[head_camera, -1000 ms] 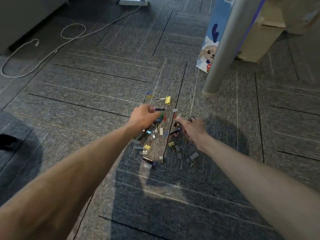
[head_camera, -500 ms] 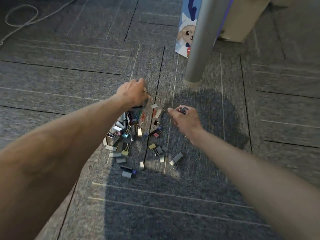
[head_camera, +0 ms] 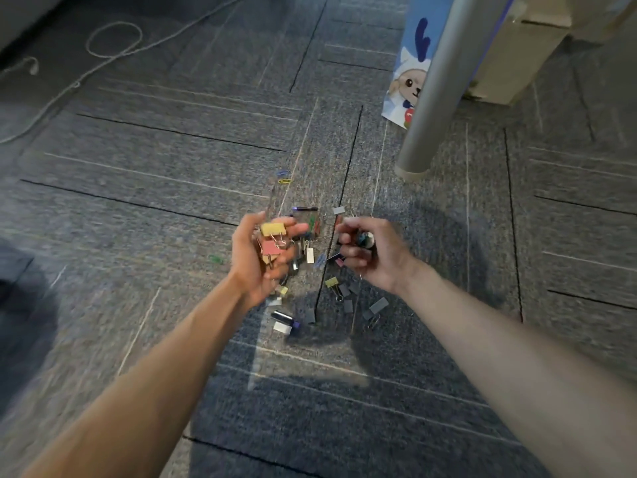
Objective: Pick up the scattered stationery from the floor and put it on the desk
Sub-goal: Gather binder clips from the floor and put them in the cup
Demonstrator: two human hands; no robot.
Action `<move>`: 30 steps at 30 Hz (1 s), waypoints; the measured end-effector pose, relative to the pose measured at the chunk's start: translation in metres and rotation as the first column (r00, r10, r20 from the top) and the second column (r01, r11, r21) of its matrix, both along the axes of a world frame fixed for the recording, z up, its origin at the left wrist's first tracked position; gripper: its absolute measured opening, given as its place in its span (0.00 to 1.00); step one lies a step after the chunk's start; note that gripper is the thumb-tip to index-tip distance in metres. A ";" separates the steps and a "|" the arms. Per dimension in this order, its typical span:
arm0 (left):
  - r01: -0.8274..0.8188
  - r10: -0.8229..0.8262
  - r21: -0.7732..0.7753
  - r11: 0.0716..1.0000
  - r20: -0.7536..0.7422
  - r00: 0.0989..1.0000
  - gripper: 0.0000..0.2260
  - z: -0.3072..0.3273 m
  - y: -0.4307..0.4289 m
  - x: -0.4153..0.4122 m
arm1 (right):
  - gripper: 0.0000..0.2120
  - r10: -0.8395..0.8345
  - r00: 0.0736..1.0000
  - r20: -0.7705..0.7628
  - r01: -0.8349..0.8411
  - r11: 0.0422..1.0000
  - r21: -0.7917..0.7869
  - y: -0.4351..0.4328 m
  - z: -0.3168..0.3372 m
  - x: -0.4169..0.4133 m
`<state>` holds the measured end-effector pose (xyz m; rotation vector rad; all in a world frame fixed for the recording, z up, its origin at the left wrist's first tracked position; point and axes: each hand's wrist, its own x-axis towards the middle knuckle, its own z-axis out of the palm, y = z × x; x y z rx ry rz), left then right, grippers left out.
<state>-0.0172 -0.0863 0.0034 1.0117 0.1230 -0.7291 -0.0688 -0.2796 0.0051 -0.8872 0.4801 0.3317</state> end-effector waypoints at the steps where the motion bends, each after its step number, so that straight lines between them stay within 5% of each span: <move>1: 0.004 -0.005 -0.026 1.000 -0.032 0.999 0.16 -0.001 0.006 -0.005 | 0.07 0.026 1.000 0.003 -0.026 1.000 -0.010 0.002 0.001 0.000; 4: 0.040 -0.039 0.024 0.999 -0.055 0.998 0.12 -0.002 0.026 -0.010 | 0.11 0.143 0.987 -0.066 -0.157 0.931 -0.331 0.011 0.006 0.000; 5: 0.053 -0.048 0.095 0.994 -0.053 0.997 0.11 0.000 0.033 -0.010 | 0.12 0.179 0.976 -0.120 -0.216 0.808 -0.549 0.014 0.006 -0.002; 8: 0.060 -0.046 0.261 0.963 -0.060 0.997 0.05 0.006 0.054 -0.005 | 0.12 0.292 0.940 -0.178 -0.232 0.164 -0.959 0.018 -0.002 -0.003; 13: 0.115 -0.116 0.517 0.848 -0.031 0.993 0.07 0.007 0.072 0.001 | 0.16 0.489 0.763 -0.423 -0.314 -0.292 -0.904 0.017 -0.006 -0.005; 18: 0.088 -0.364 0.820 0.565 0.152 0.919 0.07 0.008 0.061 0.000 | 0.09 0.475 0.742 -0.473 -0.295 -0.403 -0.866 0.023 -0.008 -0.010; 21: -0.002 -0.551 0.923 0.384 0.231 0.802 0.04 0.002 0.051 0.002 | 0.10 0.477 0.747 -0.463 -0.315 -0.359 -0.879 0.023 -0.011 -0.015; 22: -0.033 -0.598 0.941 0.337 0.241 0.764 0.05 0.001 0.049 0.003 | 0.09 0.464 0.782 -0.416 -0.339 -0.245 -0.909 0.023 -0.012 -0.016; 25: -0.162 -0.724 0.973 0.165 0.231 0.650 0.11 -0.002 0.043 0.009 | 0.12 0.333 0.909 -0.249 -0.367 0.361 -0.857 0.026 -0.010 -0.019; 26: -0.222 -0.774 0.971 0.090 0.209 0.598 0.13 -0.002 0.042 0.011 | 0.14 0.290 0.929 -0.230 -0.351 0.495 -0.795 0.026 -0.008 -0.020; 30: -0.393 -0.920 0.918 -0.053 0.108 0.377 0.19 -0.005 0.035 0.024 | 0.13 0.259 0.944 -0.205 -0.329 0.706 -0.626 0.025 -0.001 -0.025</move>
